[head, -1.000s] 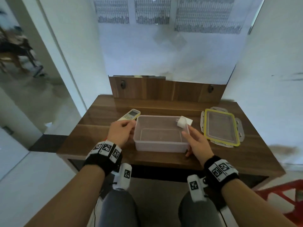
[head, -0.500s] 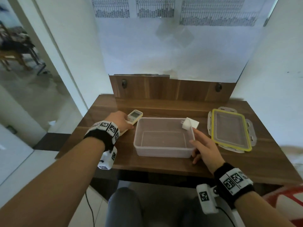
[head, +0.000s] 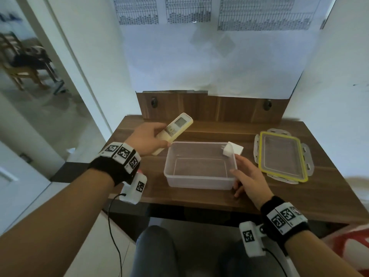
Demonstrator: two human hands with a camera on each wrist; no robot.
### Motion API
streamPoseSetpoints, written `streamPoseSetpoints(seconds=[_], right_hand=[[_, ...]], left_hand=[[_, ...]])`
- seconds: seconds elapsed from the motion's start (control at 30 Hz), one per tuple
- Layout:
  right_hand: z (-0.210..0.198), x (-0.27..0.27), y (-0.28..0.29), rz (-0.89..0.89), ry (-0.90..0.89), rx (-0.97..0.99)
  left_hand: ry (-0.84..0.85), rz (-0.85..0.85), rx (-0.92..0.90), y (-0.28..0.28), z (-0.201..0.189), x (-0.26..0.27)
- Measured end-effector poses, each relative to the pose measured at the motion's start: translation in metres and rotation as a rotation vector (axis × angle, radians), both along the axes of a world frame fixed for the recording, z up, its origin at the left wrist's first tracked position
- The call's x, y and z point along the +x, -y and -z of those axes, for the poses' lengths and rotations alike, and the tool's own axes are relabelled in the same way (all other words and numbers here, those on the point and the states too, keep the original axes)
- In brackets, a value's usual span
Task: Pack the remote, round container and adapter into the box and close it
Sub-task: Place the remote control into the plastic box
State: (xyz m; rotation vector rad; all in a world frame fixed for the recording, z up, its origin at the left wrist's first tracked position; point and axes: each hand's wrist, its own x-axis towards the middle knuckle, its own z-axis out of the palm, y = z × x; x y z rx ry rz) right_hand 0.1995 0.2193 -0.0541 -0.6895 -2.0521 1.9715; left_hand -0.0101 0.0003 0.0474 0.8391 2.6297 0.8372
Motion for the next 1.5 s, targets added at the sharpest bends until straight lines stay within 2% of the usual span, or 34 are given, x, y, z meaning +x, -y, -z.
streamPoseSetpoints(seconds=[0.07, 0.17, 0.3, 0.47, 0.67, 0.8, 1.0, 1.2, 1.5], right_hand=[[-0.001, 0.001, 0.001, -0.002, -0.001, -0.002], [-0.003, 0.003, 0.003, 0.005, -0.012, -0.002], [-0.005, 0.006, 0.004, -0.007, -0.013, 0.005], [-0.005, 0.008, 0.006, -0.006, -0.026, 0.013], [0.000, 0.006, 0.002, -0.018, -0.020, 0.045], [0.001, 0.006, 0.001, -0.018, -0.012, 0.043], [-0.002, 0.006, 0.003, -0.012, -0.002, 0.048], [-0.001, 0.005, 0.003, -0.006, 0.019, 0.047], [0.001, 0.006, 0.002, -0.008, 0.019, 0.053]], left_hand=[[-0.050, 0.117, -0.010, -0.005, -0.009, 0.014], [-0.111, 0.292, -0.121, -0.021, -0.013, 0.030], [-0.113, 0.413, -0.296, -0.045, -0.004, 0.039], [-0.171, 0.485, -0.459, -0.061, 0.012, 0.043], [-0.175, 0.471, -0.527, -0.068, 0.027, 0.043], [-0.253, 0.501, -0.558, -0.071, 0.034, 0.042], [-0.352, 0.572, -0.576, -0.070, 0.039, 0.043], [-0.432, 0.504, -0.499, -0.065, 0.039, 0.039], [-0.355, 0.388, -0.284, -0.046, 0.038, 0.033]])
